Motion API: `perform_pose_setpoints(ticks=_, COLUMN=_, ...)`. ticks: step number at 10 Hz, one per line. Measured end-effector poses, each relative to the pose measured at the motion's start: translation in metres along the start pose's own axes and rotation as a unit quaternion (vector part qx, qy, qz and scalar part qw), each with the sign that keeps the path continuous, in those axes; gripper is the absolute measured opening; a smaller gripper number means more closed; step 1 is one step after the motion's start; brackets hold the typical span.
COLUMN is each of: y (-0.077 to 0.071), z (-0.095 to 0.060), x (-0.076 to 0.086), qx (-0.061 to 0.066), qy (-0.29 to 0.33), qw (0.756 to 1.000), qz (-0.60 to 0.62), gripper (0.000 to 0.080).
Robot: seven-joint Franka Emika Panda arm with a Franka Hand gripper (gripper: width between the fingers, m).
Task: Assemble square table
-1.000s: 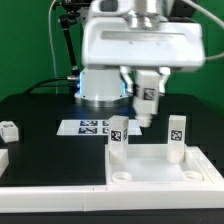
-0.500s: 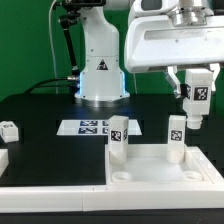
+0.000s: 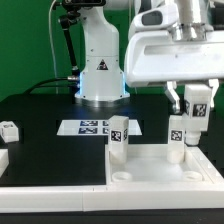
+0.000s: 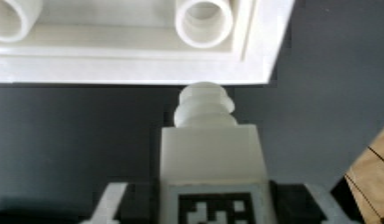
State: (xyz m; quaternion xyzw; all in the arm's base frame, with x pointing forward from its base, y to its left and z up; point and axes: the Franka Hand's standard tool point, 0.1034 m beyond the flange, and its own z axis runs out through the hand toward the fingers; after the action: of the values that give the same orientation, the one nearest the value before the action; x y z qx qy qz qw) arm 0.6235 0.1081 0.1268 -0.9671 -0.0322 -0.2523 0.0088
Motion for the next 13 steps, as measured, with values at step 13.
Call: perform_pose_setpoints(ticks=13, y=-0.011, z=0.047, x=-0.037, qx=0.004, qy=-0.031, qw=0.999, qz=-0.020, gripper=0.0287)
